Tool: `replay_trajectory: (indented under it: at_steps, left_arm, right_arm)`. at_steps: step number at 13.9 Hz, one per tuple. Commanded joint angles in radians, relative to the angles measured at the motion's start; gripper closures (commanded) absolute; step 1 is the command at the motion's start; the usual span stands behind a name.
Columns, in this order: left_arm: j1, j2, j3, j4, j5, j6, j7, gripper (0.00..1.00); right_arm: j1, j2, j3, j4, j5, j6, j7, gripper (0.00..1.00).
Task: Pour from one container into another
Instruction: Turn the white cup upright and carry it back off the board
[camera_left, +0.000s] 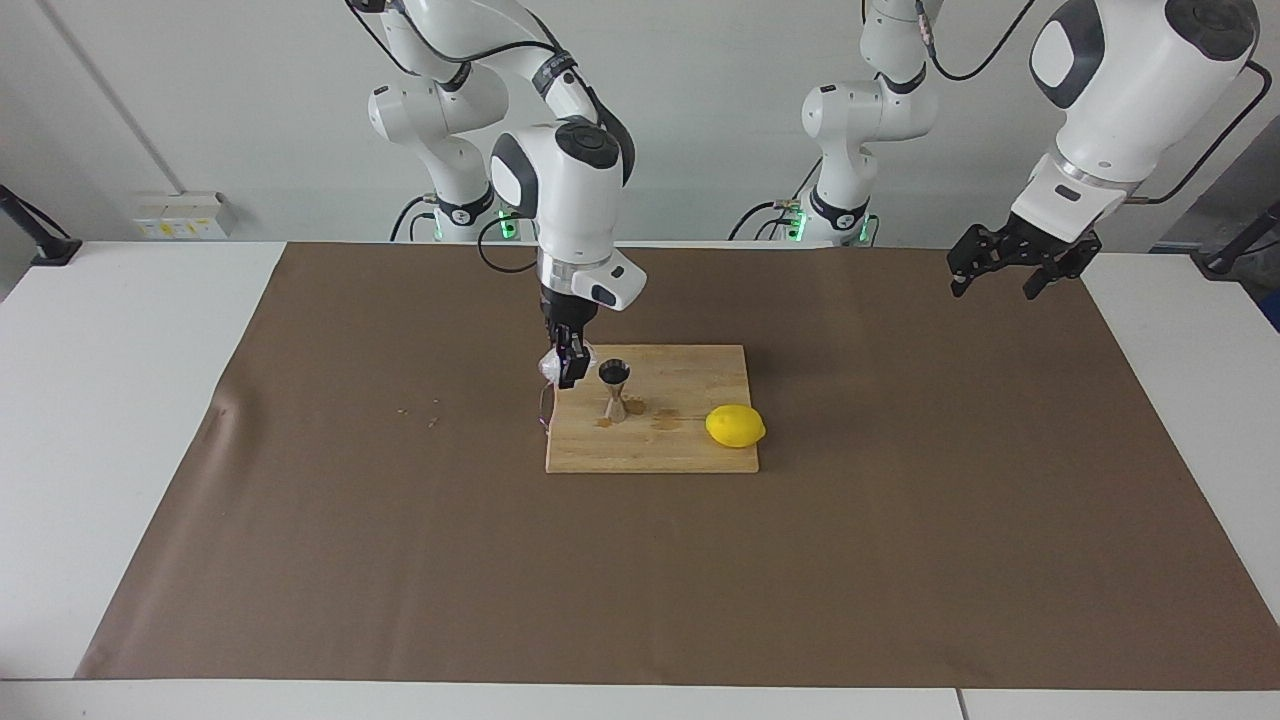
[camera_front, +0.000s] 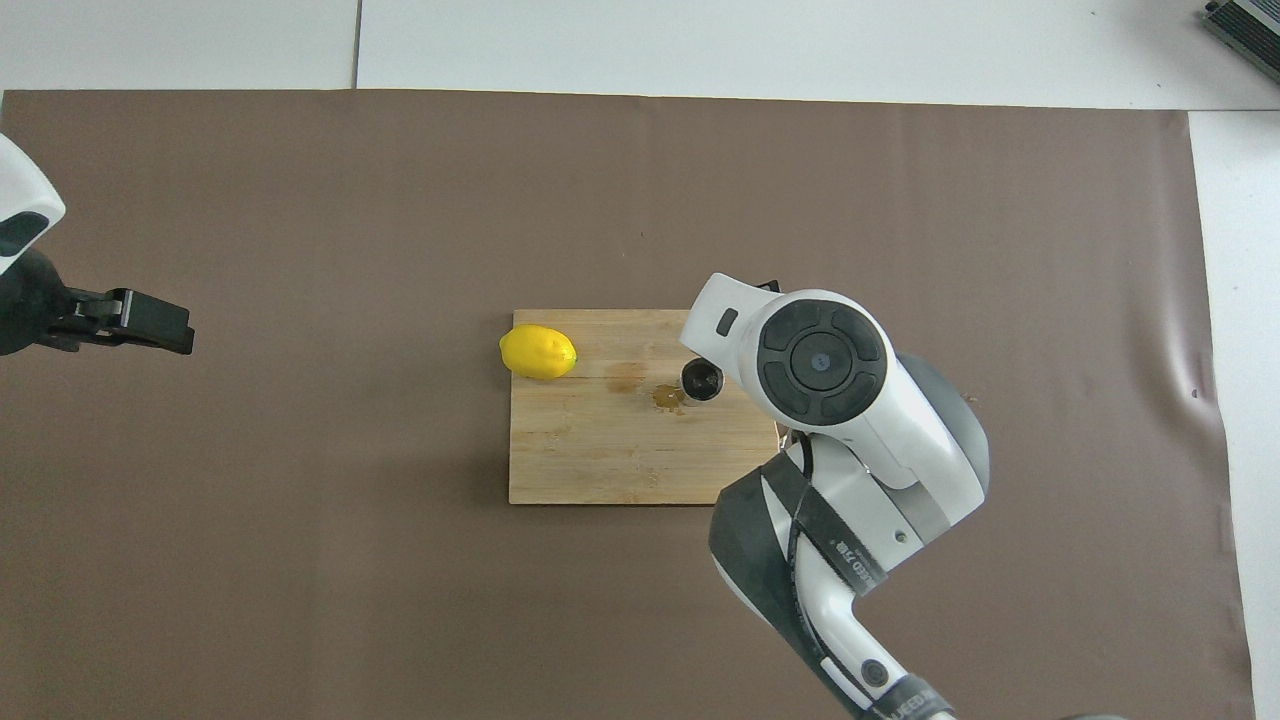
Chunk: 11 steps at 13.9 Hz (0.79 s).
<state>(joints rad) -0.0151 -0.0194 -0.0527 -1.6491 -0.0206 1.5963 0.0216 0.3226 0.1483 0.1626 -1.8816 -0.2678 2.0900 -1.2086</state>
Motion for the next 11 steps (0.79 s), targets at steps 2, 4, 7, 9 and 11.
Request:
replay_trajectory:
  at_steps: [2, 4, 7, 9, 11]
  left_arm:
    - [0.007, -0.016, -0.003, -0.009, -0.006, -0.013, 0.001, 0.00]
    - [0.007, -0.017, -0.003, -0.009, -0.006, -0.013, 0.001, 0.00]
    - [0.007, -0.017, -0.003, -0.009, -0.006, -0.012, 0.001, 0.00]
    - [0.007, -0.016, -0.003, -0.009, -0.006, -0.012, 0.001, 0.00]
    - [0.007, -0.017, -0.003, -0.011, -0.006, -0.012, 0.001, 0.00]
  right_arm:
    - [-0.079, -0.009, 0.014, -0.007, 0.080, 0.005, 0.006, 0.92]
    - [-0.118, -0.009, 0.012, -0.031, 0.143, 0.036, -0.017, 0.92]
    - [-0.168, -0.007, 0.012, -0.068, 0.215, 0.085, -0.042, 0.92]
    - [-0.203, 0.002, 0.012, -0.096, 0.270, 0.117, -0.095, 0.92]
    - [-0.249, 0.011, 0.012, -0.117, 0.372, 0.130, -0.182, 0.92]
